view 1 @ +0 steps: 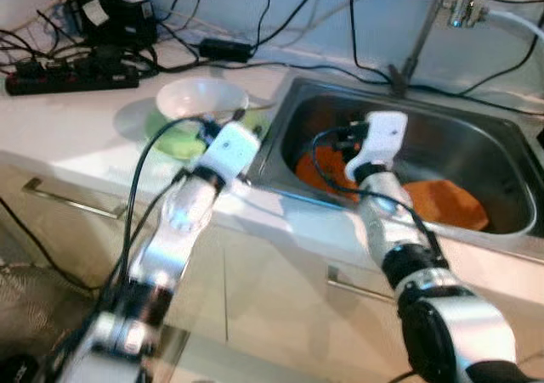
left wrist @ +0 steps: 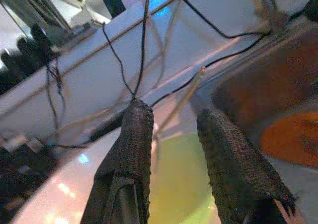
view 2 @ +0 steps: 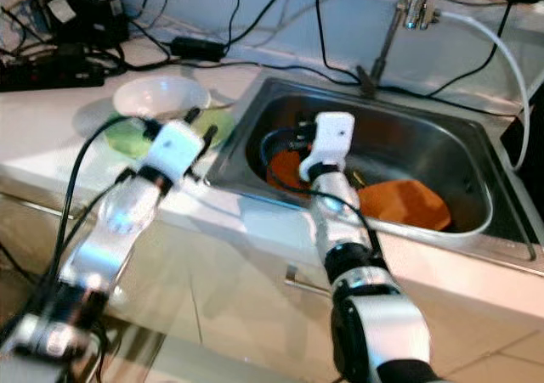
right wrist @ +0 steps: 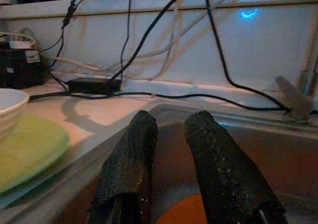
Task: Kitchen organization
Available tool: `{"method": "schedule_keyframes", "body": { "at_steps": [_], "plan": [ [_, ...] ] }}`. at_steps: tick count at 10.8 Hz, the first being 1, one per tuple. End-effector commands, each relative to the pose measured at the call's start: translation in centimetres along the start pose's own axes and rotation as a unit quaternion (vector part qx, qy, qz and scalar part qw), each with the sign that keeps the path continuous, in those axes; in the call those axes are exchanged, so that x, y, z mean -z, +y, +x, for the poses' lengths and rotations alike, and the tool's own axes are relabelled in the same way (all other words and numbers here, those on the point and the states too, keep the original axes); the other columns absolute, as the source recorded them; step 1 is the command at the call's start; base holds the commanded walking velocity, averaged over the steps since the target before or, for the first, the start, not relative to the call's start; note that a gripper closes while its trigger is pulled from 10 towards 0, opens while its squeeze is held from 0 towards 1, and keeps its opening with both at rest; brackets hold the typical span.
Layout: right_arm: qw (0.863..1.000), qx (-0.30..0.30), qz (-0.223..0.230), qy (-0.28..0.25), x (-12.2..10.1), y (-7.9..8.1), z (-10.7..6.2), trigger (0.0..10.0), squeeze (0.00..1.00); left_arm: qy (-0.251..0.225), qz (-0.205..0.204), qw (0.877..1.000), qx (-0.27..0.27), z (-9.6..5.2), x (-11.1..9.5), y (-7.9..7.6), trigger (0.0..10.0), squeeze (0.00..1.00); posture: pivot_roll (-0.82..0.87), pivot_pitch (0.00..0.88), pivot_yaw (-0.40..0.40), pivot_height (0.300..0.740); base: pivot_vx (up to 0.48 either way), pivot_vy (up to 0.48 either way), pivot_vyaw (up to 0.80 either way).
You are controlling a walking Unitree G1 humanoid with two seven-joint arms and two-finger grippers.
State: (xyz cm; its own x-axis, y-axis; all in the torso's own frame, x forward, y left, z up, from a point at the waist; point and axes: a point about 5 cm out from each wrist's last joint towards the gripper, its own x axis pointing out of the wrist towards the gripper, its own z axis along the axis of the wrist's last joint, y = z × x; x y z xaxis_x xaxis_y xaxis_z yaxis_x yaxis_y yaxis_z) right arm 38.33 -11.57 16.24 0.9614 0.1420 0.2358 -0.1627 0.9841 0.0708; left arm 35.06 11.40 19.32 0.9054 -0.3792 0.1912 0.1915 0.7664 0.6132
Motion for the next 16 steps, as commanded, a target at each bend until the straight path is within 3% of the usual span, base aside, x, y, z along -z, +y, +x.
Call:
{"method": "schedule_keyframes", "body": {
  "at_steps": [1,12,13,14,16],
  "plan": [
    [1.0,0.004,0.001,0.0,0.0,-0.3,-0.2,10.0,0.0,-0.005,0.024,1.0,0.003,0.6,-0.3,-0.3,10.0,0.0,0.26,0.0,-0.079,0.74,0.0,0.0,0.0],
    [1.0,0.012,-0.005,-0.002,-0.2,-0.7,-0.2,10.0,0.0,0.001,0.079,0.997,0.018,5.6,-1.5,-1.3,10.0,0.0,0.24,0.0,-0.078,0.74,0.0,0.0,0.0],
    [1.0,0.013,-0.005,-0.002,-0.2,-0.8,-0.2,10.0,0.0,0.008,0.085,0.996,0.011,5.8,-1.5,-1.1,1.3,0.0,0.23,0.0,-0.078,0.74,0.0,0.0,0.0],
    [1.0,0.014,-0.005,-0.002,-0.2,-0.8,-0.1,10.0,0.0,0.01,0.086,0.996,0.006,5.9,-1.5,-0.9,0.0,0.0,0.23,0.001,-0.079,0.74,0.0,0.0,0.0],
    [1.0,0.013,-0.003,0.0,-0.1,-0.7,-0.2,10.0,0.0,0.012,0.097,0.995,0.003,6.1,-1.4,-0.7,0.0,0.0,0.23,0.001,-0.082,0.74,0.0,0.0,0.0]
  ]
}}
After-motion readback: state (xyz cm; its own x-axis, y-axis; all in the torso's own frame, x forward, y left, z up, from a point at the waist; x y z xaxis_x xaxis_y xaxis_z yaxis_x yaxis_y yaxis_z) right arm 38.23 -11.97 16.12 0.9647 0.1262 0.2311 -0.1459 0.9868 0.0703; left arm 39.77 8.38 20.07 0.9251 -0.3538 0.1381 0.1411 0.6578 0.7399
